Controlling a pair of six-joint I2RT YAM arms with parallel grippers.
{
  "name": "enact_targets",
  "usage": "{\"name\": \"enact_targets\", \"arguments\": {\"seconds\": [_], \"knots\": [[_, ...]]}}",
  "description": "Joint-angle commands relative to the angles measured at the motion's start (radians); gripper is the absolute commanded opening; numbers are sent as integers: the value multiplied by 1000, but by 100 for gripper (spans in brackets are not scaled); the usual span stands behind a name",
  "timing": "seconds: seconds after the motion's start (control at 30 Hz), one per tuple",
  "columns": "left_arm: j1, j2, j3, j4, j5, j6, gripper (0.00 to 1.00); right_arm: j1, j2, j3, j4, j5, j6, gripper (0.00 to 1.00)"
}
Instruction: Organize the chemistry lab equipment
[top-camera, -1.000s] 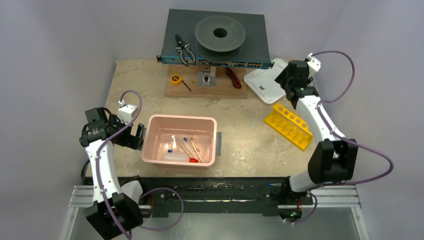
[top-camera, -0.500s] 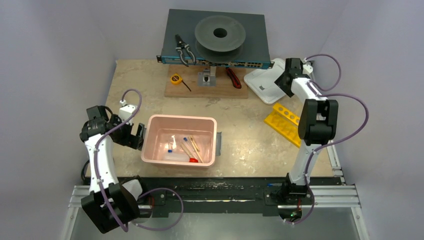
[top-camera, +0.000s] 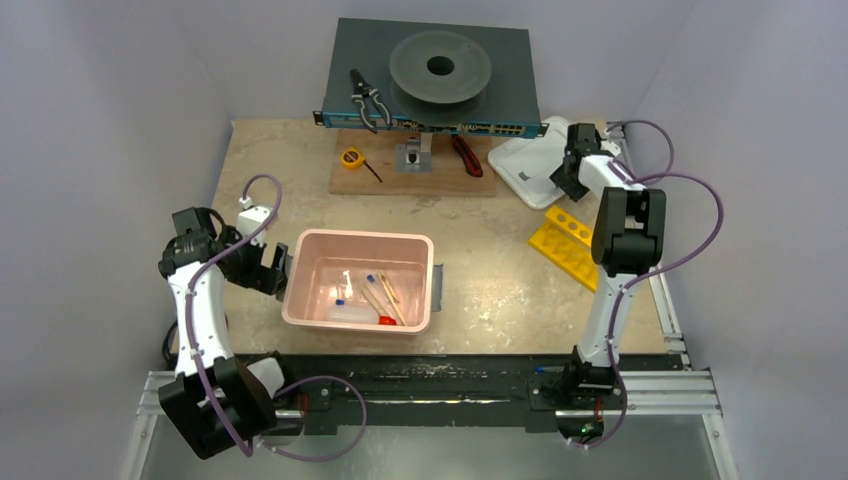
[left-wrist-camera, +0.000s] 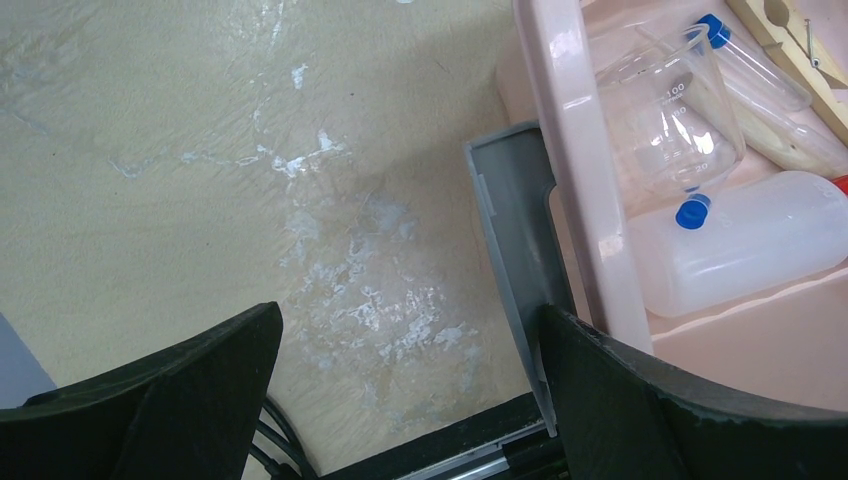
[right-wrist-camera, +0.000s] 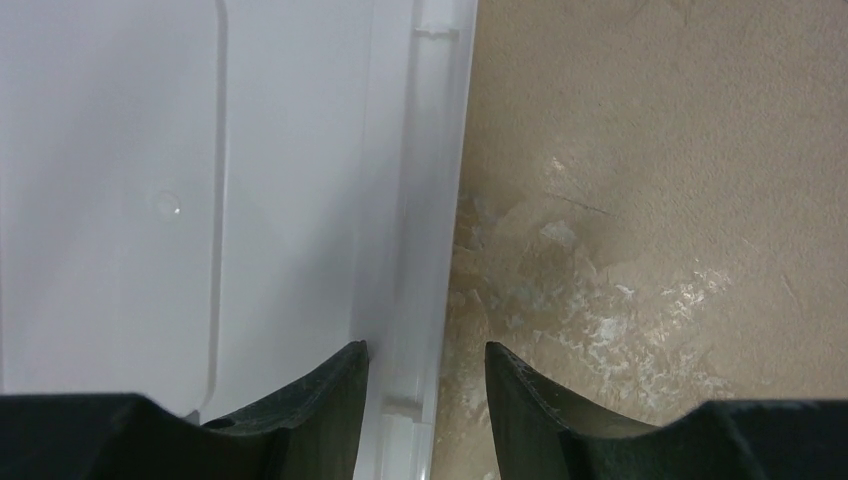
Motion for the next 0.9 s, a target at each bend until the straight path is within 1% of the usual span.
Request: {"name": "enact_targets", "arguments": {"seconds": [0.0, 0.13, 0.37, 0.43, 0.47, 0.5, 0.57, 0.8, 0.87], "knots": [[-4, 13, 26, 41, -4, 28, 100, -10, 22, 33, -14, 14, 14, 46], [-3, 14, 20, 42, -4, 28, 100, -20, 29, 11, -3, 7, 10, 49], [-4, 8, -7, 56, -6, 30, 100, -29, 16, -13, 6, 16, 6, 46], [-3, 6, -10, 53, -7, 30, 100, -30, -5, -30, 24, 21, 4, 39], [-4, 3, -15, 55, -6, 32, 100, -30, -11, -35, 31, 26, 1, 35], [-3, -1, -22, 60, -8, 33, 100, -30, -17, -37, 32, 33, 1, 28], [-4, -4, -34, 67, -10, 36, 100, -31, -18, -38, 33, 36, -2, 20], [-4, -1, -40, 76, -20, 38, 100, -35, -19, -53, 37, 42, 3, 13], [-3, -1, -44, 79, -24, 41, 100, -34, -18, -50, 38, 43, 0, 8]]}}
